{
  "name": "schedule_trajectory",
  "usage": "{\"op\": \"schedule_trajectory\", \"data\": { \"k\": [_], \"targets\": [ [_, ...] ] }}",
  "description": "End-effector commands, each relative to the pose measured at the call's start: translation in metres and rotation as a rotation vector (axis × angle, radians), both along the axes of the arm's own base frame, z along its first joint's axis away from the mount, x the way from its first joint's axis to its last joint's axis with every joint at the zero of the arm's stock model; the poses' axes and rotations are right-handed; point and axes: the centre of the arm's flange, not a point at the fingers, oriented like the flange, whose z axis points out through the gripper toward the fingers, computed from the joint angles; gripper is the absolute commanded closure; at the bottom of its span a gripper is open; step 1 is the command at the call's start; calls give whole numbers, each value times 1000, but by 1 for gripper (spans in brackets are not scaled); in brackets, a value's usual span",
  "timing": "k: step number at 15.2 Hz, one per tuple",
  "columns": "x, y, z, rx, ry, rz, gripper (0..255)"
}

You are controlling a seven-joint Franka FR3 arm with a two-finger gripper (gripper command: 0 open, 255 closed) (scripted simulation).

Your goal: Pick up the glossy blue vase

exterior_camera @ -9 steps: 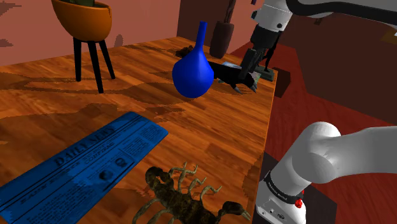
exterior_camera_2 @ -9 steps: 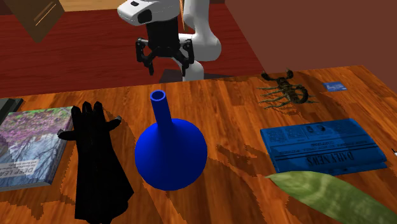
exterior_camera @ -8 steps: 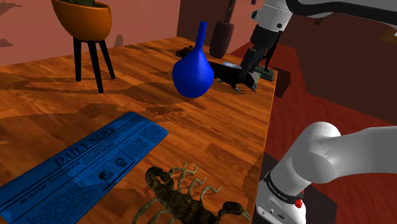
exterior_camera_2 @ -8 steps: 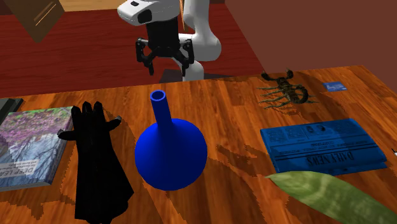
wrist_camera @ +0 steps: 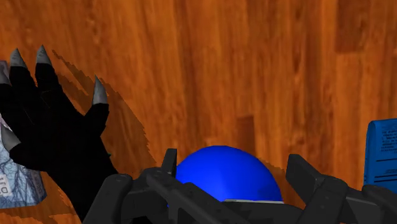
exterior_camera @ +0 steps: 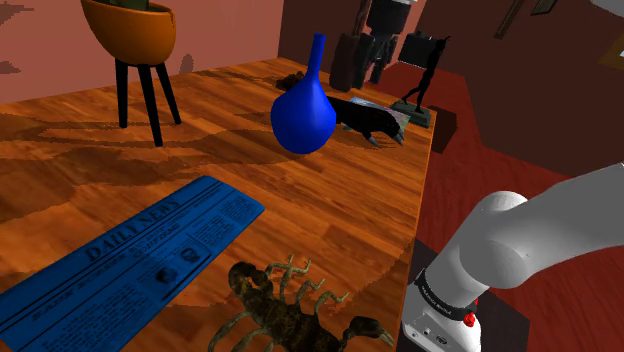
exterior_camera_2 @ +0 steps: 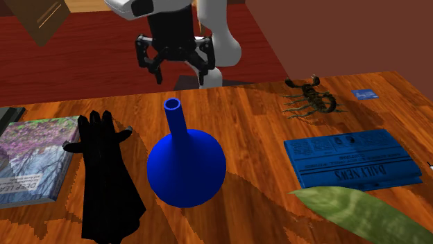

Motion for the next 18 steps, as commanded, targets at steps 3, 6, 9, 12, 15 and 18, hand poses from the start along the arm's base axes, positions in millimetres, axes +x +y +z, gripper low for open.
{"op": "schedule_trajectory", "data": {
  "k": [3,6,9,12,15,18],
  "targets": [
    [51,12,28,1,39,-5,0],
    [88,20,48,2,67,-8,0],
    [126,29,67,2,96,-12,0],
    [152,35,79,3,115,-14,0],
    [152,35,63,3,115,-14,0],
    [152,35,48,3,115,-14,0]
  ]
}}
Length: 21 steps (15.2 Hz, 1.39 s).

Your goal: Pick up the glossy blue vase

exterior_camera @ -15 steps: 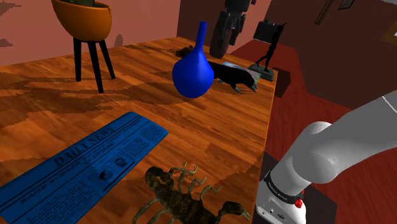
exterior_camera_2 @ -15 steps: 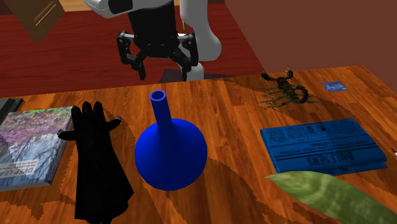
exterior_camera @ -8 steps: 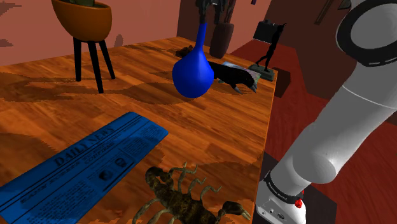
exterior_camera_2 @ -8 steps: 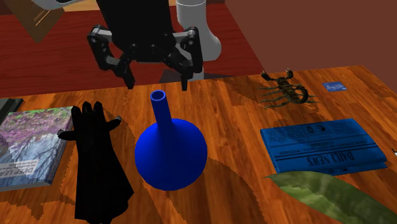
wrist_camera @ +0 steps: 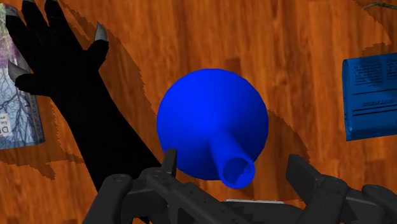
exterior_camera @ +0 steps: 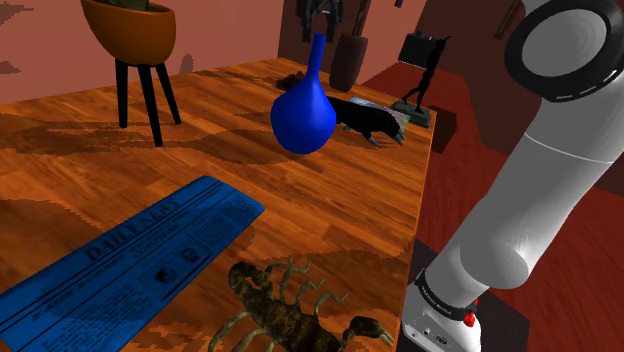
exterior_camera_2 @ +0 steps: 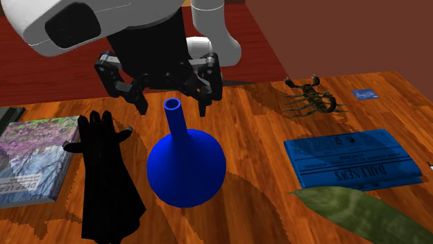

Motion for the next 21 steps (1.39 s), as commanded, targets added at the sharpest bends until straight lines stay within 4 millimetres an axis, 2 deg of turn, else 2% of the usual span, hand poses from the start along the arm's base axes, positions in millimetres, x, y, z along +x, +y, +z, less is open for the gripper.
{"op": "schedule_trajectory", "data": {
  "k": [1,3,4,13,21],
  "targets": [
    [0,0,-14,0,0,0,0],
    [0,0,-14,0,0,0,0],
    [-1,1,-14,0,0,0,255],
    [0,0,-14,0,0,0,255],
    [0,0,29,0,0,0,255]
  ]
}}
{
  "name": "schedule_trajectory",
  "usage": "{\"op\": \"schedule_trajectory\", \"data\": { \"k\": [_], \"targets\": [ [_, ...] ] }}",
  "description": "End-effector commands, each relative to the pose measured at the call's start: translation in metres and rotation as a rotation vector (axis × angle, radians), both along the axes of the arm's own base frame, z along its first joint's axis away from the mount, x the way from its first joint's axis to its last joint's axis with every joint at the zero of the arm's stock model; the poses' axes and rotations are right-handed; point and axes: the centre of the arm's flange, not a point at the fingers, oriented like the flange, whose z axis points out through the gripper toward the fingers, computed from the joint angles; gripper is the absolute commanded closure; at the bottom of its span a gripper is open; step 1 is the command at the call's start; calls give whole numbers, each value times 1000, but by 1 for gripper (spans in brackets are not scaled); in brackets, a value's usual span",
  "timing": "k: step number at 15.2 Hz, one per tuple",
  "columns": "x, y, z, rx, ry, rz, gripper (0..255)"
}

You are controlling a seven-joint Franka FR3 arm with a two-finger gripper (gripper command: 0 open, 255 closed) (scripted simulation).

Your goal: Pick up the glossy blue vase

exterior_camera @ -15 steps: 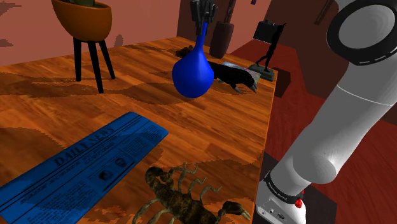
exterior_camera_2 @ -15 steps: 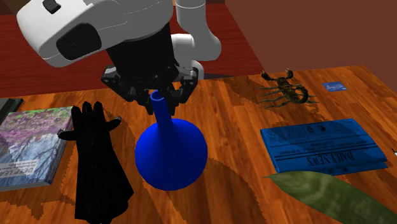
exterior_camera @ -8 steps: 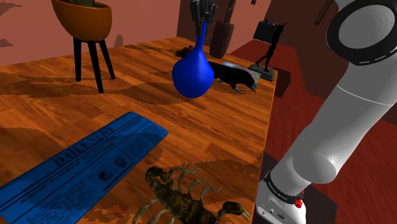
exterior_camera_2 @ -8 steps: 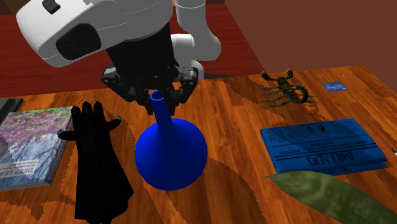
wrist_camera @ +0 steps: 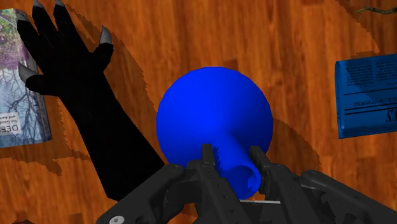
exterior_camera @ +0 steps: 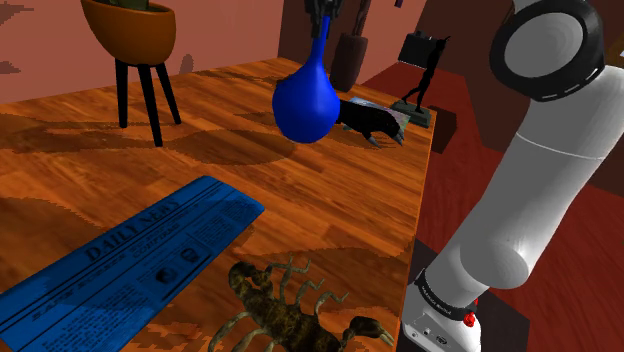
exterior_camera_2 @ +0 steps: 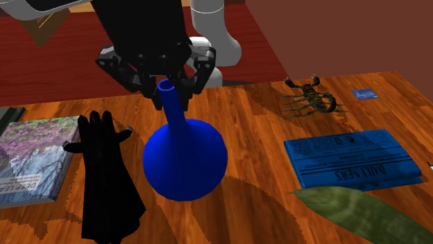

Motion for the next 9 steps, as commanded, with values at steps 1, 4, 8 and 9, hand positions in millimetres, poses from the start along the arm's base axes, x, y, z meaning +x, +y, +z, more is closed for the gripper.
{"op": "schedule_trajectory", "data": {
  "k": [1,4,8,9],
  "targets": [
    [0,0,11,0,-1,0,255],
    [0,0,27,0,-1,0,255],
    [0,0,43,0,-1,0,255],
    [0,0,43,0,-1,0,255]
  ]
}}
